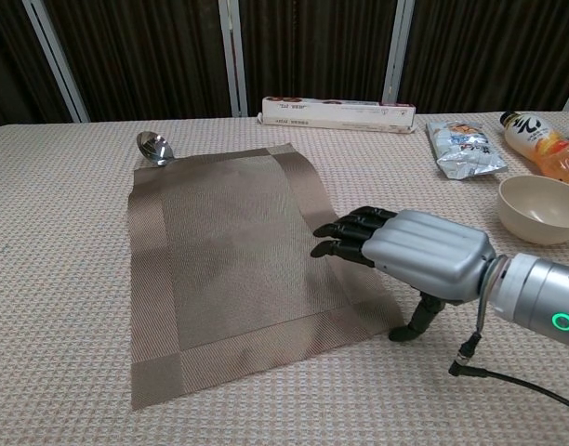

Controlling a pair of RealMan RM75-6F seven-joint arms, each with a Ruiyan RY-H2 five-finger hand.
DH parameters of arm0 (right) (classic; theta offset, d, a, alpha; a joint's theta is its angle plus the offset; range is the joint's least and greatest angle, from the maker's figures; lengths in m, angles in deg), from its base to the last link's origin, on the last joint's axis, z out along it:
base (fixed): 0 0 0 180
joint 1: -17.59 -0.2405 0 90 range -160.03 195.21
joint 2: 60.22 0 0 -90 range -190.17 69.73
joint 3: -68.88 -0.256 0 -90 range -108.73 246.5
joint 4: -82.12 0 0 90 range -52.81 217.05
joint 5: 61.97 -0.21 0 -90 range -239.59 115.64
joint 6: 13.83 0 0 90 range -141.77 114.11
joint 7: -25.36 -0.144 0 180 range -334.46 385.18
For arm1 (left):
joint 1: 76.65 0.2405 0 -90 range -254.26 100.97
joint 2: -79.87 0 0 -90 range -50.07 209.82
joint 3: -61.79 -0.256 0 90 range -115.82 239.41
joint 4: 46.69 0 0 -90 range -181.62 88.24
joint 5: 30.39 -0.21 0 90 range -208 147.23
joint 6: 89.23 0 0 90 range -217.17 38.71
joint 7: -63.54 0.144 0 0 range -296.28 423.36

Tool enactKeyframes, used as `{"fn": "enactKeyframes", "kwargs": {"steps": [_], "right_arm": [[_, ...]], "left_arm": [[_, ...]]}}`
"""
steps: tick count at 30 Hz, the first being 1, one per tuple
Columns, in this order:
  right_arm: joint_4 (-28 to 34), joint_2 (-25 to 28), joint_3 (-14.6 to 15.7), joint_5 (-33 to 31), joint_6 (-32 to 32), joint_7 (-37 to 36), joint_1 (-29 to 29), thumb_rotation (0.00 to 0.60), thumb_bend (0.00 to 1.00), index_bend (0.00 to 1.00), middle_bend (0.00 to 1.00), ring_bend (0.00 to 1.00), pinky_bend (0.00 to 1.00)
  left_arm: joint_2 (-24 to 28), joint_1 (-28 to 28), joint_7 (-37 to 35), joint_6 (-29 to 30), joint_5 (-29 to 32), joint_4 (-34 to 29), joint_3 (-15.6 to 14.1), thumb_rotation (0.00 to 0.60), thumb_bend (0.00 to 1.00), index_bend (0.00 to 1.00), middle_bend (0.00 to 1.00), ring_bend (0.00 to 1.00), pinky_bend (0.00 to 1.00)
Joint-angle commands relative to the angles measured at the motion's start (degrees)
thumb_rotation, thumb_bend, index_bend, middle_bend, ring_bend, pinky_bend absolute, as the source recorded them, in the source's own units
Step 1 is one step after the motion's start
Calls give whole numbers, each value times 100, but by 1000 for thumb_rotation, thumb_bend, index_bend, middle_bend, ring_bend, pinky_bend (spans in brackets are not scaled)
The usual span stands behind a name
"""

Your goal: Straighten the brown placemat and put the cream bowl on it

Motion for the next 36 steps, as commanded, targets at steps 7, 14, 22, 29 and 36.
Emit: {"fn": "enactKeyframes", "kwargs": {"steps": [7,14,22,29,36], "right_arm": [[-256,-211,-157,-72,-221,-250,-59,600,136,117,0,0,0],[-334,-218,-103,-24,-309,-444,-74,600,417,274,4,0,1],[-592,-286,69,314,-844,-1052,-36,600,623,862,82,0,82],[-765,-160,303,655,-1260,-1303,4,600,623,874,85,0,92],[-798,422,831,1401,-2065,-1349,146,600,623,875,94,0,92]], "left_arm": [[3,1,-23,-45,20,9,9,600,0,0,0,0,0],[1,-4,-24,-75,24,17,10,600,0,0,0,0,0],[-12,-3,-15,-91,31,29,13,600,0,0,0,0,0],[-13,-12,-26,-131,45,30,17,600,0,0,0,0,0],[-18,-8,-19,-129,42,28,20,600,0,0,0,0,0]]}}
